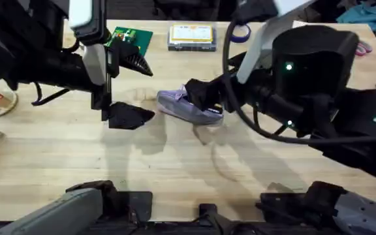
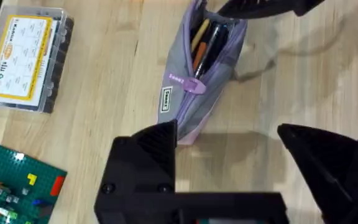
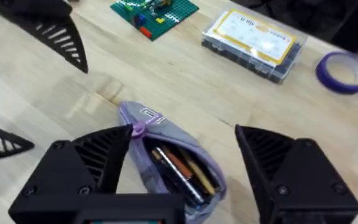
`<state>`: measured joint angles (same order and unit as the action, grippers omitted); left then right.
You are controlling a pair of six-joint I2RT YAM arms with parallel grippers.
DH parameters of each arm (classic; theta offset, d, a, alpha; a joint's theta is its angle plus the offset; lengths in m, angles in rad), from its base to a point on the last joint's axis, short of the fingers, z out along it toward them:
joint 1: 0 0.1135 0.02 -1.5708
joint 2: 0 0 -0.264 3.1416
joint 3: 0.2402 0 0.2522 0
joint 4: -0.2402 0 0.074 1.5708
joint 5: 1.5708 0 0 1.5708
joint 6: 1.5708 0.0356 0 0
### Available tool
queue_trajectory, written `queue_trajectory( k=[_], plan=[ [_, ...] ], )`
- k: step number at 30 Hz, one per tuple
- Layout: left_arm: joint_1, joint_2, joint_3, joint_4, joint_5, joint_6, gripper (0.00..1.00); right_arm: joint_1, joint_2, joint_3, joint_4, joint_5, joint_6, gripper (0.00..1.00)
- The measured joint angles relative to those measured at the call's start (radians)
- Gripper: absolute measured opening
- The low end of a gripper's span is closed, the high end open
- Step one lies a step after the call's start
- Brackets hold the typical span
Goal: Unzip the bag, pick up the pens from the table one at a time and place them inside, then zip the bag closed.
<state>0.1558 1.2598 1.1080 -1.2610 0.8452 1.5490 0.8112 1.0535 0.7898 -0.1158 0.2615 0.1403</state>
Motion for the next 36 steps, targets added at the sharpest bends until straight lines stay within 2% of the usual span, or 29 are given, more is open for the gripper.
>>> queue_trajectory(
  k=[8,16,18,24,25,29,34,36],
  plan=[
    [0.002,0.012,0.000,0.032,0.001,0.000,0.993,0.000,0.000,0.000,-0.039,0.000,0.155,0.998],
    [0.046,0.136,0.000,0.066,0.010,0.002,0.993,0.000,0.000,0.000,-0.102,0.000,0.251,0.998],
    [0.078,0.211,0.000,0.071,0.020,0.060,0.993,0.000,0.000,0.000,-0.151,-0.007,0.282,0.998],
    [0.100,0.288,0.000,0.112,0.024,0.098,0.993,0.000,0.000,0.000,-0.154,-0.054,0.295,0.998],
    [0.111,0.341,0.000,0.116,0.031,0.122,0.993,0.000,0.000,0.000,-0.154,-0.069,0.309,0.998],
    [0.113,0.394,0.000,0.125,0.048,0.133,0.992,0.000,0.000,0.000,-0.155,-0.102,0.319,0.998],
    [0.113,0.423,0.000,0.126,0.058,0.140,0.993,0.000,0.064,0.059,-0.167,-0.172,0.336,0.998],
    [0.113,0.423,0.000,0.128,0.060,0.140,0.993,0.000,0.127,0.124,-0.230,-0.192,0.339,0.998]
  ],
)
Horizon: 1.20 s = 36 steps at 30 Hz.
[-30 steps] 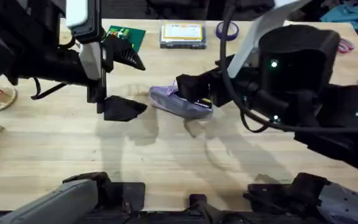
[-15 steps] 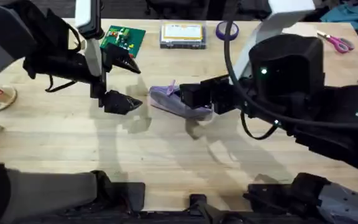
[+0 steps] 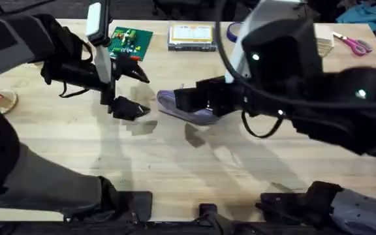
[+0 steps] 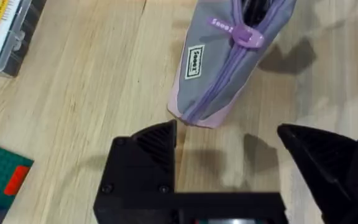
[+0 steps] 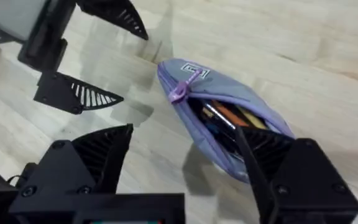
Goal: Unzip the bag, pick up the pens from the table one at a time and place them inside, then zip the bag closed.
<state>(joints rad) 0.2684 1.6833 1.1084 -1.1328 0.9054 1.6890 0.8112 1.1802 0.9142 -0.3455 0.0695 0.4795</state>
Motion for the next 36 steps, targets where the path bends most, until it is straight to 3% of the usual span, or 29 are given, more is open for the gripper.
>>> queue_trajectory(
  k=[6,18,36],
  plan=[
    [0.000,0.000,0.000,0.000,0.000,0.003,0.992,0.000,0.093,0.101,-0.020,-0.012,0.017,0.998],
    [0.000,0.000,0.000,0.000,0.000,0.003,0.992,0.000,0.161,0.104,0.080,-0.015,0.022,0.998],
    [0.000,0.000,0.000,0.000,0.000,0.003,0.994,0.000,0.207,0.104,0.079,-0.014,0.042,0.998]
  ],
)
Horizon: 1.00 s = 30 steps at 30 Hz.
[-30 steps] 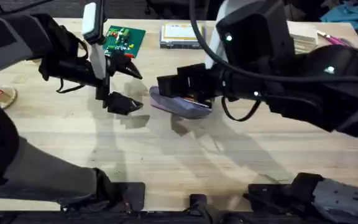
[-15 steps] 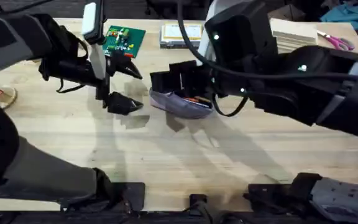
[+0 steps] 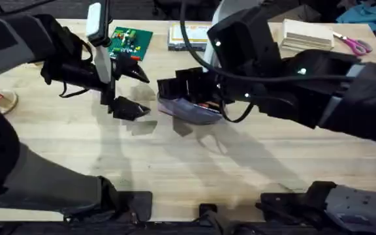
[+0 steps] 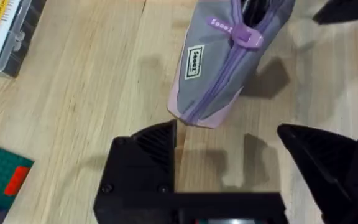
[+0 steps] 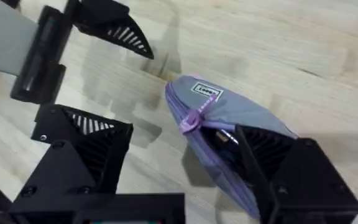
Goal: Unzip the bag, pick up the pens from the table one at a time and place them inside, then zip the bag closed.
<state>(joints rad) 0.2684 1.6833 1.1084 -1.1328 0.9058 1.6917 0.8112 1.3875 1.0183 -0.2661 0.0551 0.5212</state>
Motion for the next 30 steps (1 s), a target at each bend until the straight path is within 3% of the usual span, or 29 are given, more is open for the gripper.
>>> queue_trajectory(
  k=[30],
  plan=[
    [0.000,0.000,0.000,0.000,0.000,0.000,0.994,0.000,0.177,0.000,0.138,0.000,0.003,0.998]
  ],
)
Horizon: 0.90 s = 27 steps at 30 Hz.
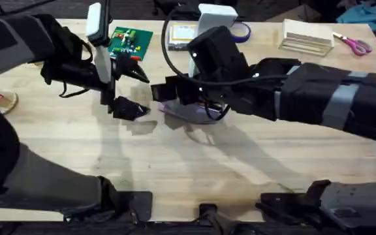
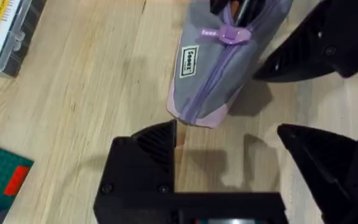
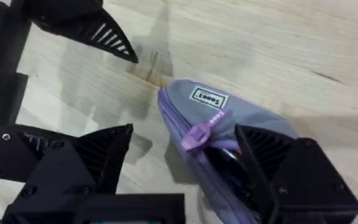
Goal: Unzip the bag, pick up the pens from the table one at a time and place them inside, then zip the bag closed.
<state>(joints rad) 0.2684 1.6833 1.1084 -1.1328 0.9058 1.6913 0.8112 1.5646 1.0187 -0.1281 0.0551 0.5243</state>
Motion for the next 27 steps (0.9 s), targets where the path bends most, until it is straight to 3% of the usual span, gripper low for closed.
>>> queue_trajectory(
  k=[18,27],
  plan=[
    [0.000,0.000,0.000,0.000,0.000,0.000,0.993,0.004,0.002,0.000,0.021,0.000,0.051,0.986],
    [0.000,0.000,0.000,0.000,0.000,0.000,0.993,0.041,0.052,0.002,0.024,0.000,0.082,0.896]
  ],
)
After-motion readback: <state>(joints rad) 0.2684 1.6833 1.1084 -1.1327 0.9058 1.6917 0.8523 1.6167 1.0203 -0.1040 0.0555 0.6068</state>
